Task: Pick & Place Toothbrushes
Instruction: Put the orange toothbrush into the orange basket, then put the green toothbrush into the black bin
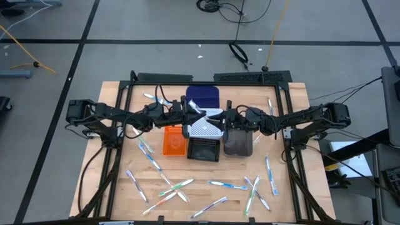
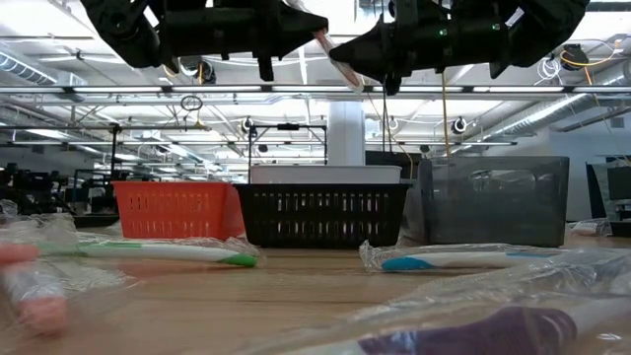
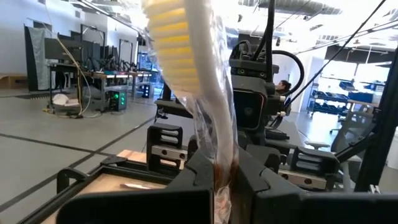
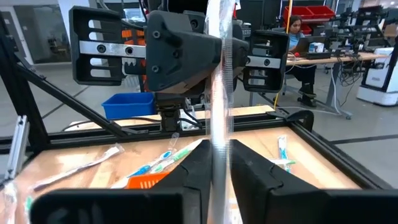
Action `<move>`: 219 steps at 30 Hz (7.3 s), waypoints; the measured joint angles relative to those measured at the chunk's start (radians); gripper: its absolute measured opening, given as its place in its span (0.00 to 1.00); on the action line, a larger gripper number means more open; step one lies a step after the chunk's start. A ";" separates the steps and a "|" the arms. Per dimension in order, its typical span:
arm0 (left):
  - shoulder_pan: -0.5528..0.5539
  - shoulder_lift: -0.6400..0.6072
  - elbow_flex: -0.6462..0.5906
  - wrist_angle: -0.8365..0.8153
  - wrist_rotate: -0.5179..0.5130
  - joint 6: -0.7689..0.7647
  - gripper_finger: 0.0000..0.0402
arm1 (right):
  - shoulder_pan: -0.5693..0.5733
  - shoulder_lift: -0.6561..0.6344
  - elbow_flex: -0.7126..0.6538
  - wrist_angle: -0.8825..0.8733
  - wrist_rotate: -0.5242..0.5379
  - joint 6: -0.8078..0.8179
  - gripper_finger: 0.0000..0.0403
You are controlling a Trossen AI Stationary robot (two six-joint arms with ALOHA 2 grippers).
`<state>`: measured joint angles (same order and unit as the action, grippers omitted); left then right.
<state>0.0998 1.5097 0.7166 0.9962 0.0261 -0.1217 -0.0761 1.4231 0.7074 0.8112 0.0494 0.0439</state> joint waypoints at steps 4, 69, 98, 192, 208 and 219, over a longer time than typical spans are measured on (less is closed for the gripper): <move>0.000 0.000 0.000 -0.002 0.001 -0.003 0.02 | 0.000 0.000 0.000 0.000 0.002 -0.034 0.20; -0.219 -0.252 -0.002 -1.378 -0.268 -0.593 0.12 | 0.000 -0.019 -0.001 -0.177 0.001 0.023 0.63; -0.167 -0.258 -0.001 -1.406 -0.350 -0.589 0.48 | 0.000 -0.019 -0.001 -0.178 0.001 0.019 0.63; 0.380 -0.339 -0.334 -1.237 -0.223 -0.488 0.01 | 0.000 -0.019 -0.001 -0.188 0.002 0.023 0.63; 0.280 -0.684 -0.333 -1.224 -0.198 -0.412 0.00 | 0.000 -0.019 -0.001 -0.187 0.002 0.040 0.63; 0.104 -0.697 -0.333 -0.857 -0.172 -0.290 0.01 | 0.000 -0.019 0.000 -0.114 0.002 0.072 0.63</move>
<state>0.2040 0.8124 0.3836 0.1391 -0.1463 -0.4120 -0.0757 1.4038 0.7071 0.6968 0.0515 0.1162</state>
